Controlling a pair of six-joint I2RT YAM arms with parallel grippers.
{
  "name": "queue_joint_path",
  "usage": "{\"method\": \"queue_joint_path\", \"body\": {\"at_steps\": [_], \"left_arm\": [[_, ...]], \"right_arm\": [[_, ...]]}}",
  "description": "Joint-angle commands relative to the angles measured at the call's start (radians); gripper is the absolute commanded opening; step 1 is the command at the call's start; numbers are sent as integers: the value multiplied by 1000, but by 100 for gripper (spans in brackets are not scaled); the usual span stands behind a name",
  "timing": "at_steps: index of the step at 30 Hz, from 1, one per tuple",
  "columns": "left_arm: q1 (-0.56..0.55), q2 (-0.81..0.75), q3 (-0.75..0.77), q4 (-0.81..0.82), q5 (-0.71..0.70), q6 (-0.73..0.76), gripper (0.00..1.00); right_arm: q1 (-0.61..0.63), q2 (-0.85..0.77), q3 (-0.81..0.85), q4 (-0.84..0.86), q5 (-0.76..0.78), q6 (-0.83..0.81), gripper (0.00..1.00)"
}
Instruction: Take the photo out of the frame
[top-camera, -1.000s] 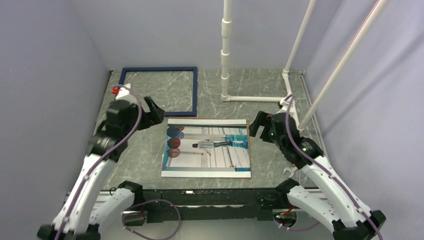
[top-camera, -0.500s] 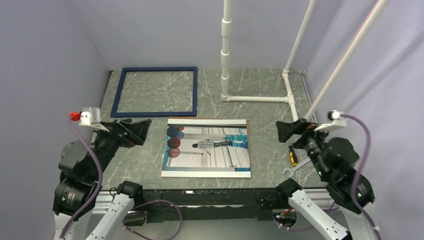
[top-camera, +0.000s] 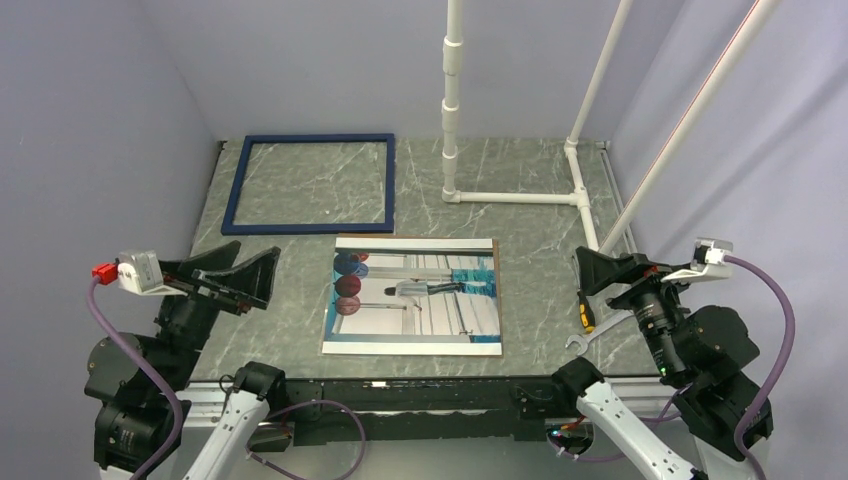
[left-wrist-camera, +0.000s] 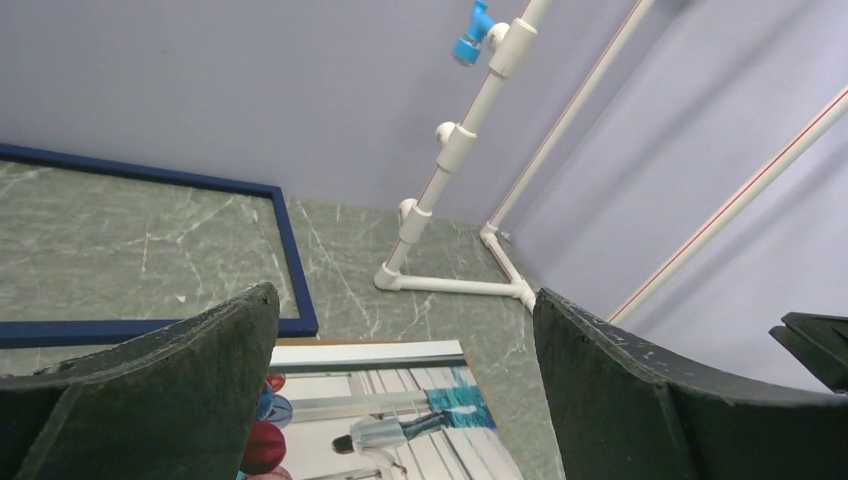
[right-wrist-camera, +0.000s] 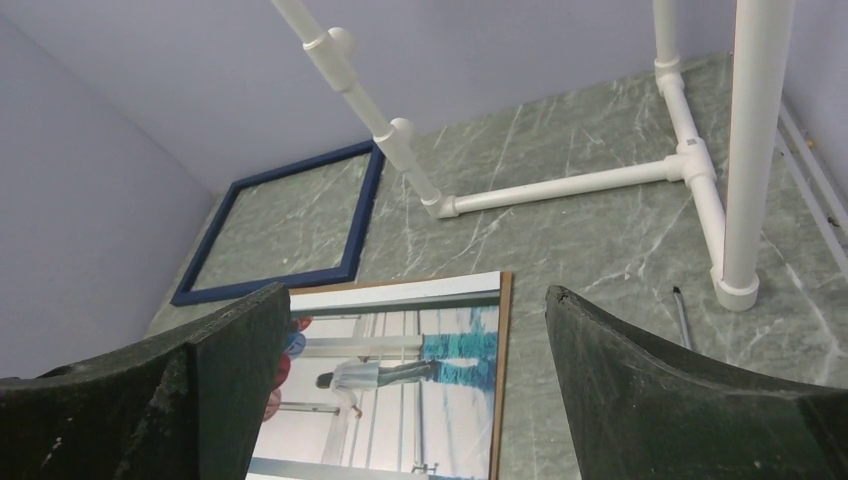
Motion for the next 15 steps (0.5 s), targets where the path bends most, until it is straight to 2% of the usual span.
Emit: {"method": "queue_joint_path", "body": {"at_steps": [1,7,10,15], "left_arm": [[-2,11,9,53,-31,32,99],[-2,61,52,17,-69,37,99],[-2,57,30,45,-70,23,99],[-1,77,41,39,-52,40,99]], "right_arm": [[-1,0,4,23,21,-46,100],[-2,38,40,4,25,-105,100],[-1,55,44,-13,76,-91,100],[-2,60,17,-8,57,-86,100]]}}
